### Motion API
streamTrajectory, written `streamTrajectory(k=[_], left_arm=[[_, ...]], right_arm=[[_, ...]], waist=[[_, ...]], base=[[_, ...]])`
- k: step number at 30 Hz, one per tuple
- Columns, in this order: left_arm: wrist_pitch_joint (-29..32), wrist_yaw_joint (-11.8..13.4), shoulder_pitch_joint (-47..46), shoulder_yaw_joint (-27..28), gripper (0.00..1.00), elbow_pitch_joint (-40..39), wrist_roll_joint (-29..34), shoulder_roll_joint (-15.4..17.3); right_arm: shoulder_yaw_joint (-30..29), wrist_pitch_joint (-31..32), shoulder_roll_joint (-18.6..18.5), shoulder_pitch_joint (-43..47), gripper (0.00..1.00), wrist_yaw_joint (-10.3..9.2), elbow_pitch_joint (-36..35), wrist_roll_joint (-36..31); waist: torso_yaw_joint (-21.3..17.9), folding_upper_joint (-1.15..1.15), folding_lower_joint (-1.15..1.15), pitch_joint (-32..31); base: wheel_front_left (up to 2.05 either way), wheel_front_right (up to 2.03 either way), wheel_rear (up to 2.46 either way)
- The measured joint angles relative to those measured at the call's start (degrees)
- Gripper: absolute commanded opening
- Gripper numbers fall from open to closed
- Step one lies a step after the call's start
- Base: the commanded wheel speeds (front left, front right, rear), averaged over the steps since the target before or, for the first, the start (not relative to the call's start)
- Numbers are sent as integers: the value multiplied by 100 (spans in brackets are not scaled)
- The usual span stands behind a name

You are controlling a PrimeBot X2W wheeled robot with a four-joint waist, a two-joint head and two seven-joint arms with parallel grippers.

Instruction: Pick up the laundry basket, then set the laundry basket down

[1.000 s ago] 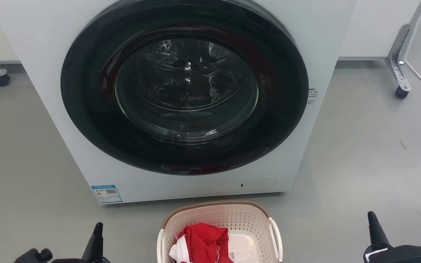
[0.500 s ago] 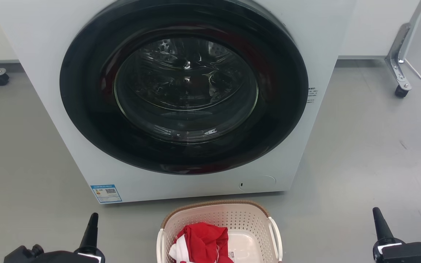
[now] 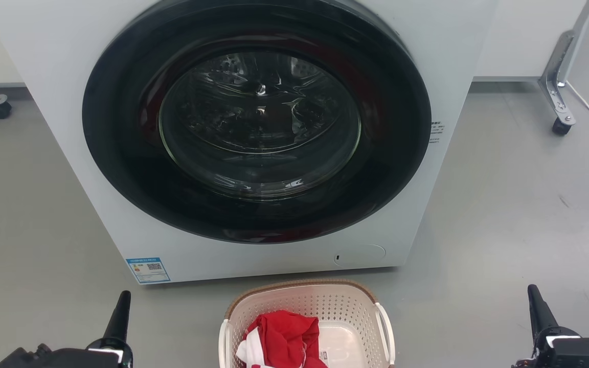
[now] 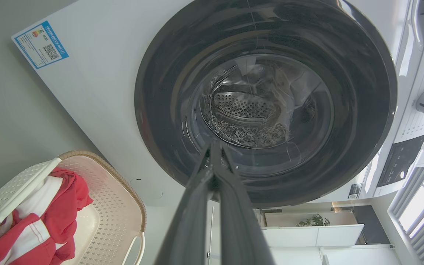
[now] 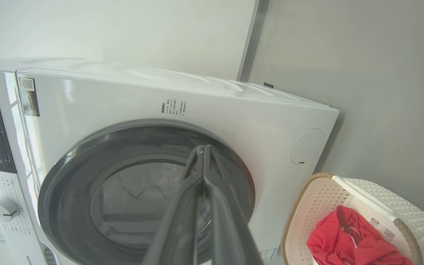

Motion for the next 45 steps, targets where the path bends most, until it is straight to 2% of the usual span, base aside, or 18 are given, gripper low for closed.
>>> streamTrajectory(k=[15, 45], left_arm=[[242, -213, -215, 285, 0, 82, -946, -93], [242, -214, -215, 286, 0, 89, -961, -102]], right_arm=[[-325, 275, 129, -179, 0, 193, 81, 944], [-326, 275, 133, -203, 0, 193, 82, 944]], waist=[[-6, 0, 0, 16], [-6, 0, -1, 15]], base=[[0, 0, 0], [0, 0, 0]])
